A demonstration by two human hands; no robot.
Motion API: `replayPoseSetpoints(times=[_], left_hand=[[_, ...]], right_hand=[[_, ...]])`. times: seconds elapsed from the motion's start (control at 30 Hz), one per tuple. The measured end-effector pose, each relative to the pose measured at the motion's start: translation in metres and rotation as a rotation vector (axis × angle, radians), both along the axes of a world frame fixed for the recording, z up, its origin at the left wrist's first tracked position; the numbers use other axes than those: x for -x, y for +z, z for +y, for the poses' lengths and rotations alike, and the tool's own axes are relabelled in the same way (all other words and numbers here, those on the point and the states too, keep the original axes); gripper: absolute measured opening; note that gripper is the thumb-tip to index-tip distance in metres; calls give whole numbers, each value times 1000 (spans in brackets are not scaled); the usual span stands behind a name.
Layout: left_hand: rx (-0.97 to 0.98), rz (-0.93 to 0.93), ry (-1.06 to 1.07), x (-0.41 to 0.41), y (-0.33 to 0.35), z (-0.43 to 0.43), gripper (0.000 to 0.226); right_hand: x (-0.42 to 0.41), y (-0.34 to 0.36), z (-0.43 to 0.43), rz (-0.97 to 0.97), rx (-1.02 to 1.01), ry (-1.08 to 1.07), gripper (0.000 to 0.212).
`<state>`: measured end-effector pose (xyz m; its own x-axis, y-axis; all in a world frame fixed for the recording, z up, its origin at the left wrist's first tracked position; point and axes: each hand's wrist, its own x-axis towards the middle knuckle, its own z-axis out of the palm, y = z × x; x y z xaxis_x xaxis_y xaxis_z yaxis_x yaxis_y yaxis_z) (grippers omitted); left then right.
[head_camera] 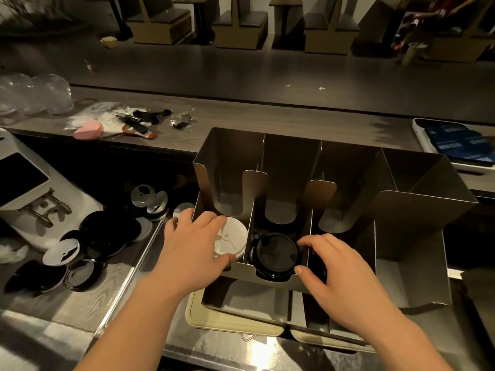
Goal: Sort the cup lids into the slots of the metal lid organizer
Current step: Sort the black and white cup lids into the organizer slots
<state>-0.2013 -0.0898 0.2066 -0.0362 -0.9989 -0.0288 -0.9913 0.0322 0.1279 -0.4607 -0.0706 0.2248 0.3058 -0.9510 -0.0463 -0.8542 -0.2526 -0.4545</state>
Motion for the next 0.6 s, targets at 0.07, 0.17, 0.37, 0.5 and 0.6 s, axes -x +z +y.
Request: replayPoseSetpoints(times=[0.07, 0.17, 0.37, 0.5, 0.6], left_hand=[[-42, 8, 24, 2, 3, -3, 72], [-94, 0, 38, 3, 8, -8, 73], [35, 165, -53, -19, 1, 8, 65], [264, 373, -140, -49, -2, 28, 40], [372, 578, -69, -83, 8, 43, 20]], right_hand=[[-1, 1, 0, 15, 16, 1, 44], [-6, 6, -1, 32, 100, -34, 43], [-41, 30, 2, -247, 398, -57, 14], [-98, 36, -6, -337, 347, 110, 5], [-150, 34, -13, -382, 300, 262, 4]])
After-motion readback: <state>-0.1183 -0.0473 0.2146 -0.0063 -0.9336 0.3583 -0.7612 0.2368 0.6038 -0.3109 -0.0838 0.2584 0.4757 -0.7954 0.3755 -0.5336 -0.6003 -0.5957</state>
